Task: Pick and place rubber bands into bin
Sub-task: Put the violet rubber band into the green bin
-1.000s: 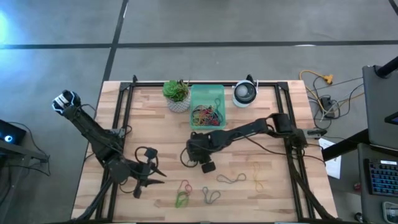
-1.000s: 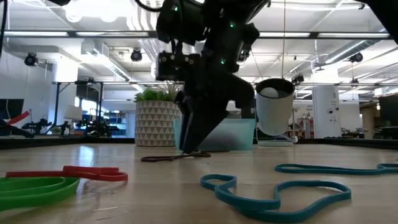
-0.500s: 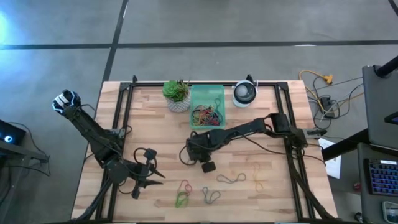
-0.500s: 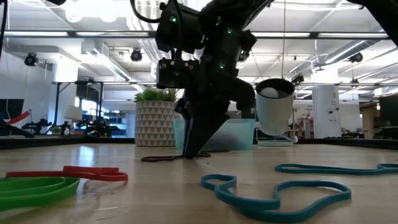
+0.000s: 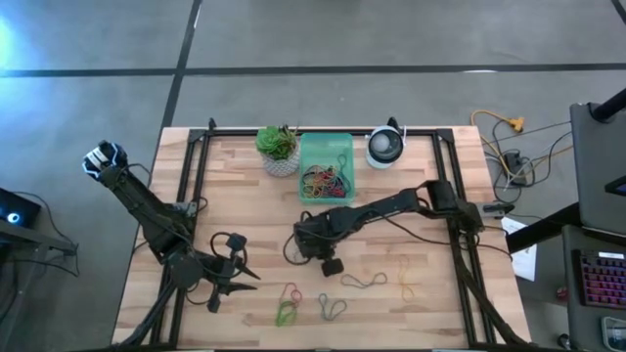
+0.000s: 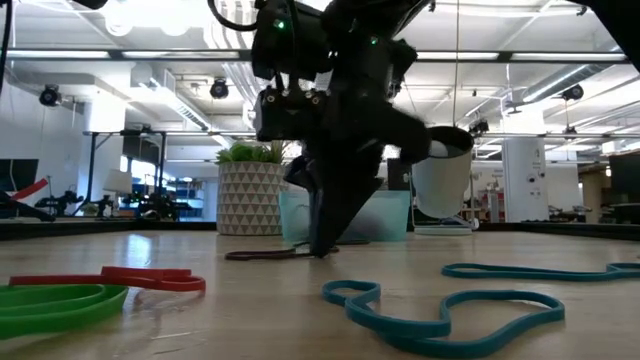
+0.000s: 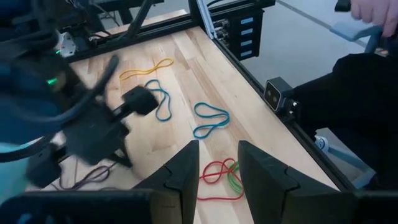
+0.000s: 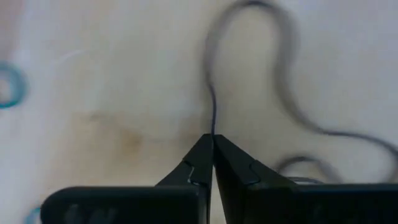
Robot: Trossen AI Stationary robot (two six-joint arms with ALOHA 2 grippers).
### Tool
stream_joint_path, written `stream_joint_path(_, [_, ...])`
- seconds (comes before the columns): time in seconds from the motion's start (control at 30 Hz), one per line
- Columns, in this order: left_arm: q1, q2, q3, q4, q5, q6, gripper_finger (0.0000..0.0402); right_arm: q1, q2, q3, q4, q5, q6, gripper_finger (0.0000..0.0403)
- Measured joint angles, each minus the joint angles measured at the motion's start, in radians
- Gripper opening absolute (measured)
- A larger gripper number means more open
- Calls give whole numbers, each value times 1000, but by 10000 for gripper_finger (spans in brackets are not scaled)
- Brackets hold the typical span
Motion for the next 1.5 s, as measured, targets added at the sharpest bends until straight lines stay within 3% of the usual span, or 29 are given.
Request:
stream_joint_path(0.17, [0, 1, -1, -1, 0, 0, 96, 31, -69, 20, 4, 38, -16, 8])
stream_joint_path(0.4, [0, 1, -1, 0, 0, -2, 96, 80, -167, 18, 5, 198, -27, 8])
stream_joint_path(0.77, [1, 1, -11, 7, 0, -2, 96, 138, -374, 7, -9, 678, -57, 8])
stream_joint_path(0.97, [1, 1, -17, 14, -1, -2, 96, 106, -419, 6, -6, 875, -98, 8])
stream_joint_path(1.3, [1, 1, -28, 35, -1, -26, 96, -73, -422, 6, -5, 902, -102, 9])
stream_joint_path(1.5, [1, 1, -52, 67, -1, -27, 96, -198, -420, -13, -4, 812, -32, 9])
